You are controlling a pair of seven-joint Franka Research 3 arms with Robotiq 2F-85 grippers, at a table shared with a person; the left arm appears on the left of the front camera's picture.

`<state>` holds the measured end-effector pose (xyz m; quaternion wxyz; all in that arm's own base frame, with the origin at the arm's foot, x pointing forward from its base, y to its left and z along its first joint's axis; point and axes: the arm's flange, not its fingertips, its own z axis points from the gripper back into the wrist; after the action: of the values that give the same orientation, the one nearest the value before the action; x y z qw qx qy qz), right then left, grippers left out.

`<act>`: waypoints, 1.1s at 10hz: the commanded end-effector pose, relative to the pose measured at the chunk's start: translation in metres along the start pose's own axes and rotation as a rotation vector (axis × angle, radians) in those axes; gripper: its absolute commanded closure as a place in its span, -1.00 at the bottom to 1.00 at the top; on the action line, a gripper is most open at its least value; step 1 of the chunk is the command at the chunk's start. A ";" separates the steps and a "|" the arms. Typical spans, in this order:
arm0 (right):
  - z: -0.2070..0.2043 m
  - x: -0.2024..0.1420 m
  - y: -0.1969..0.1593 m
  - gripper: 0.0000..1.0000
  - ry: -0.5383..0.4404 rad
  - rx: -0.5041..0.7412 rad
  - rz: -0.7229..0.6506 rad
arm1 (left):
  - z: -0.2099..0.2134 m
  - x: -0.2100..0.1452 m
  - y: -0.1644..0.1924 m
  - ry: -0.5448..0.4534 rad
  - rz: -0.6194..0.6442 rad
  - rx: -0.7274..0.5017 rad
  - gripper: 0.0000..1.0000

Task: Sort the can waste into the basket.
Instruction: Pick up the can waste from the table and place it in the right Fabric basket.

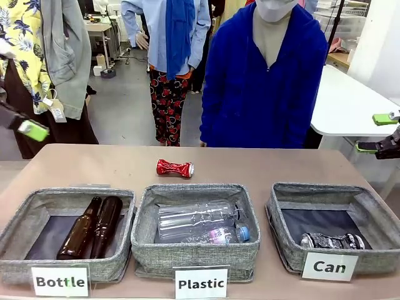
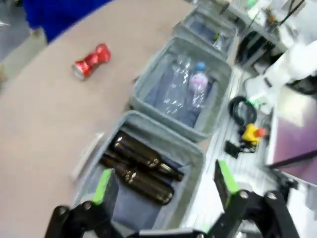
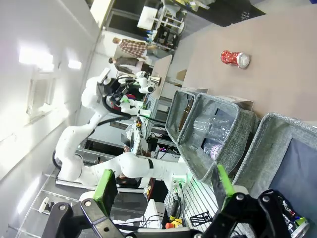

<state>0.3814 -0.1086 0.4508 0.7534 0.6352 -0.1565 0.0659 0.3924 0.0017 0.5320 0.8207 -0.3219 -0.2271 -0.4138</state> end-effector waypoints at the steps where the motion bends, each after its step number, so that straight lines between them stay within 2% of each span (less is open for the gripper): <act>1: 0.003 -0.001 0.001 -1.00 0.010 0.003 0.018 | -0.031 0.052 0.034 0.253 -0.001 0.018 -1.00; 2: 0.003 -0.001 0.001 -1.00 0.010 0.003 0.018 | -0.062 0.085 0.049 0.397 -0.043 0.009 -1.00; 5: 0.003 -0.001 0.001 -1.00 0.010 0.003 0.018 | -0.130 0.153 0.091 0.570 -0.174 -0.101 -1.00; 7: 0.003 -0.001 0.001 -1.00 0.010 0.003 0.018 | -0.197 0.185 0.112 0.675 -0.264 -0.160 -1.00; 8: 0.003 -0.001 0.001 -1.00 0.010 0.003 0.018 | -0.229 0.197 0.111 0.699 -0.389 -0.235 -1.00; 10: 0.003 -0.001 0.001 -1.00 0.010 0.003 0.018 | -0.277 0.208 0.104 0.717 -0.579 -0.259 -1.00; 11: 0.003 -0.001 0.001 -1.00 0.010 0.003 0.018 | -0.311 0.209 0.095 0.709 -0.638 -0.179 -1.00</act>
<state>0.3814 -0.1086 0.4510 0.7535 0.6352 -0.1565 0.0661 0.6137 -0.2817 0.4224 0.6647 -0.1776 0.0402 -0.7245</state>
